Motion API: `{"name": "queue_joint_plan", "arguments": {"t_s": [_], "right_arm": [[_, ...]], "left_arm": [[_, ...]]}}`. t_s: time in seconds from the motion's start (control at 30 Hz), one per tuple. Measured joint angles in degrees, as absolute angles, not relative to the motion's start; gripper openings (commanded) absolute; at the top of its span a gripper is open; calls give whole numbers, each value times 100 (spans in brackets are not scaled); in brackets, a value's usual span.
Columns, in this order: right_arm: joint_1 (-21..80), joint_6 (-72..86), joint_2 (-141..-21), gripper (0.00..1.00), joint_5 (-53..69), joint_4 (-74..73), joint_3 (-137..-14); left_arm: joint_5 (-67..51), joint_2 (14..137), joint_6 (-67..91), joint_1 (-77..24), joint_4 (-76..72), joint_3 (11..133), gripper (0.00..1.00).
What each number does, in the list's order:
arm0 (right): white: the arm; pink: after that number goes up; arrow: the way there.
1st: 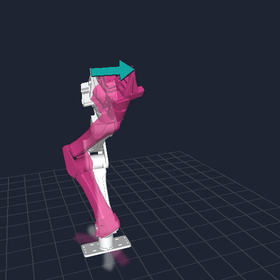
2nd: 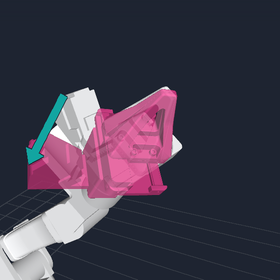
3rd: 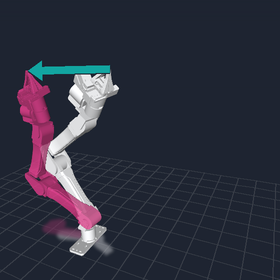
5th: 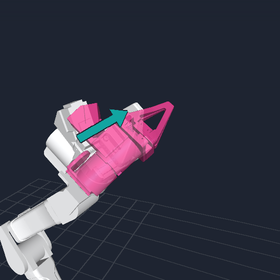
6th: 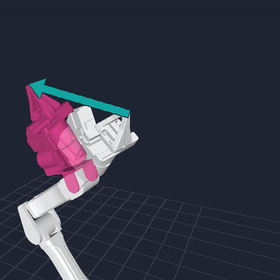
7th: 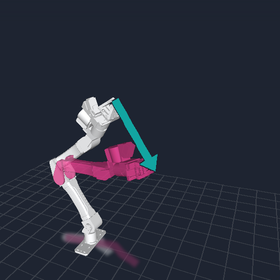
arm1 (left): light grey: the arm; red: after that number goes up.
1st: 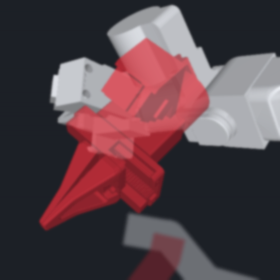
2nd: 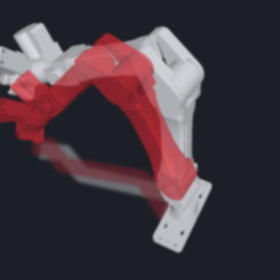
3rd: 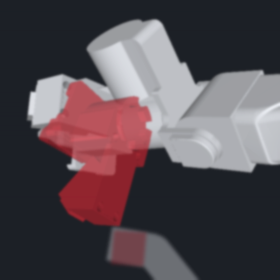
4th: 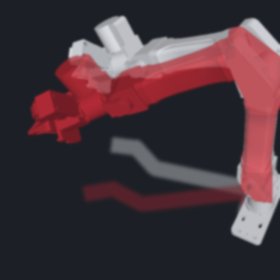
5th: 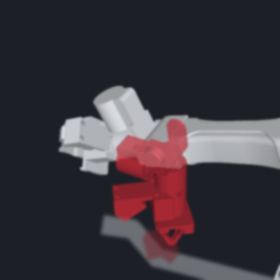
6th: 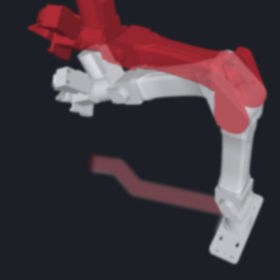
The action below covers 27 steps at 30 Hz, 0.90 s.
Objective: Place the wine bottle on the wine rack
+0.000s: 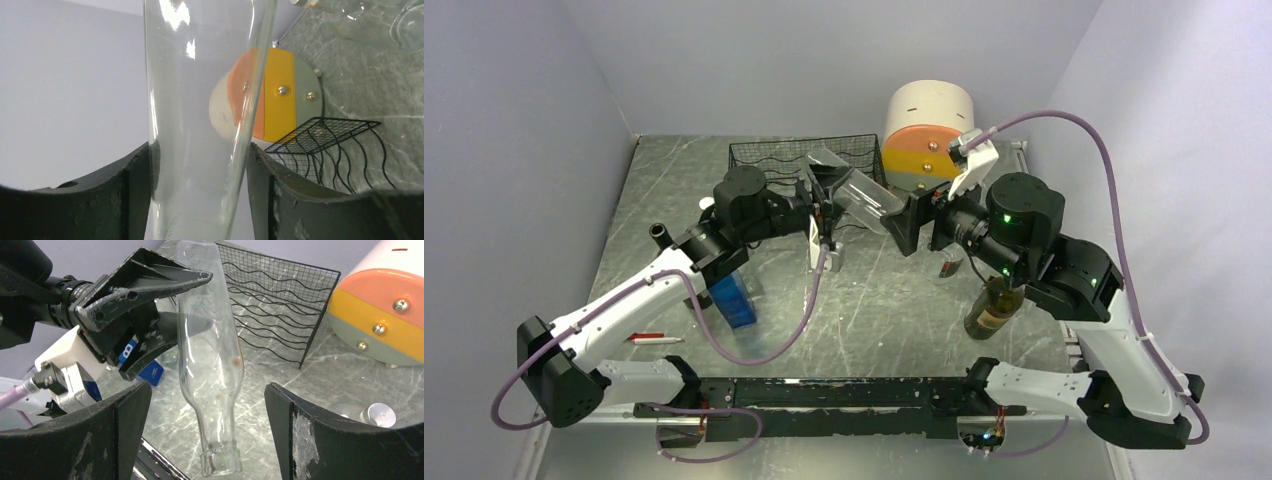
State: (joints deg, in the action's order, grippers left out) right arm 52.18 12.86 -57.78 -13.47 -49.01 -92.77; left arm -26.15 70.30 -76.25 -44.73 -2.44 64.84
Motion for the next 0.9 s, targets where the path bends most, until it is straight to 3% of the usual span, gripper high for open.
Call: {"name": "queue_joint_plan", "arguments": {"t_s": [0.3, 0.63, 0.77, 0.9], "right_arm": [[5218, 1417, -6025, 85, -1264, -4794, -8960], [5231, 1758, -6233, 66, -967, -4654, -8525], [5275, 1809, -6285, 48, -819, -4639, -8493], [5273, 1909, -6326, 13, -864, -4648, -8477]], "left_arm": [[-2842, 7028, -8407, -4626, -36, 6510, 7], [-2869, 6932, -8530, -4641, -60, 6510, 7], [-2856, 6932, -8626, -4654, -10, 6508, 7], [-2803, 6932, -8711, -4654, 51, 6508, 8]]}}
